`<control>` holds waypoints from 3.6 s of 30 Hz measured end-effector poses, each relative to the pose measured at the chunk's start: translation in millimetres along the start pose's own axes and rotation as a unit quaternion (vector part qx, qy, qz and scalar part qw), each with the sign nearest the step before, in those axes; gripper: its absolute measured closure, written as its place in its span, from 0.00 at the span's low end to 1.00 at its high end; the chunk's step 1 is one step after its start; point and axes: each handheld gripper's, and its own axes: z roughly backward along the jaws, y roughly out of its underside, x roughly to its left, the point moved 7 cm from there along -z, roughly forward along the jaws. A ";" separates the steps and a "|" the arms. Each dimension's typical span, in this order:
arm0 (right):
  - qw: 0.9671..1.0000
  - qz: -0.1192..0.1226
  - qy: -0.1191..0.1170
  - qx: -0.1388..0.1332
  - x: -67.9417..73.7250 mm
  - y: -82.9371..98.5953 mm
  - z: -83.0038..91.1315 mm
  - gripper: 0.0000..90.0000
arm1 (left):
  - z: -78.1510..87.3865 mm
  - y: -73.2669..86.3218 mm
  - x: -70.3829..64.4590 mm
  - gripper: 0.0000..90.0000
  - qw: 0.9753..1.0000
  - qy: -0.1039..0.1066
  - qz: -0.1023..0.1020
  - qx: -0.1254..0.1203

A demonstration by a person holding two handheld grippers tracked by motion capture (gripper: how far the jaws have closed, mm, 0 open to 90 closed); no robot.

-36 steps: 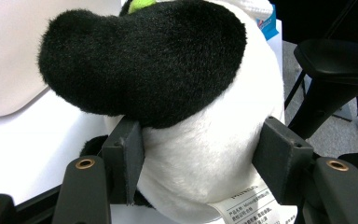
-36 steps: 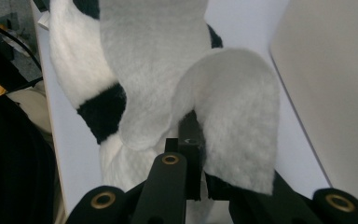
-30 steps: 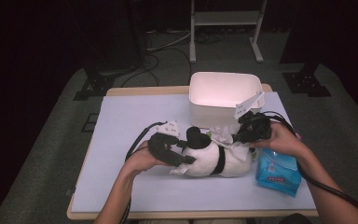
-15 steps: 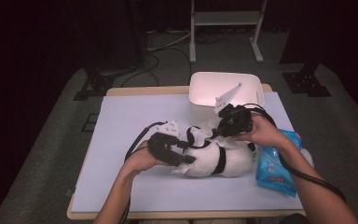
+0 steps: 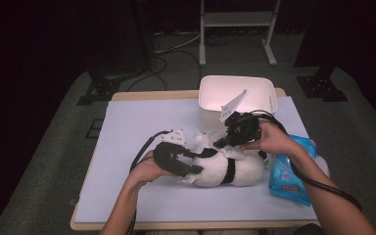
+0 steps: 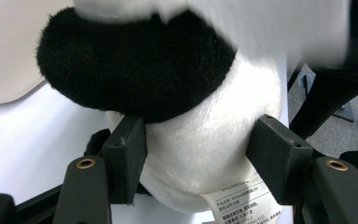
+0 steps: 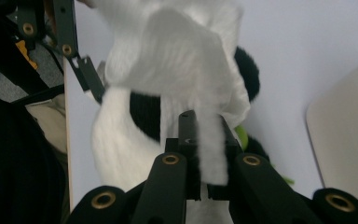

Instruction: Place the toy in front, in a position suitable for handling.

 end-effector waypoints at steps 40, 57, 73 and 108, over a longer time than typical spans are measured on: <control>1.000 0.006 -0.010 0.012 -2.0 -18.0 -12.3 0.95 | -1.0 2.2 -0.1 0.40 1.000 0.004 -0.003 -0.006; 0.999 -0.041 -0.009 0.016 -5.8 44.4 5.1 0.95 | -0.7 2.9 4.0 0.39 1.000 0.003 0.010 -0.013; 0.998 -0.063 -0.001 -0.003 -14.8 62.6 9.4 0.95 | -7.2 5.8 -0.6 0.24 1.000 0.005 0.008 0.001; 0.995 -0.088 -0.017 -0.050 -12.4 63.3 10.7 0.96 | -6.2 -13.0 3.8 0.35 1.000 -0.014 0.009 -0.022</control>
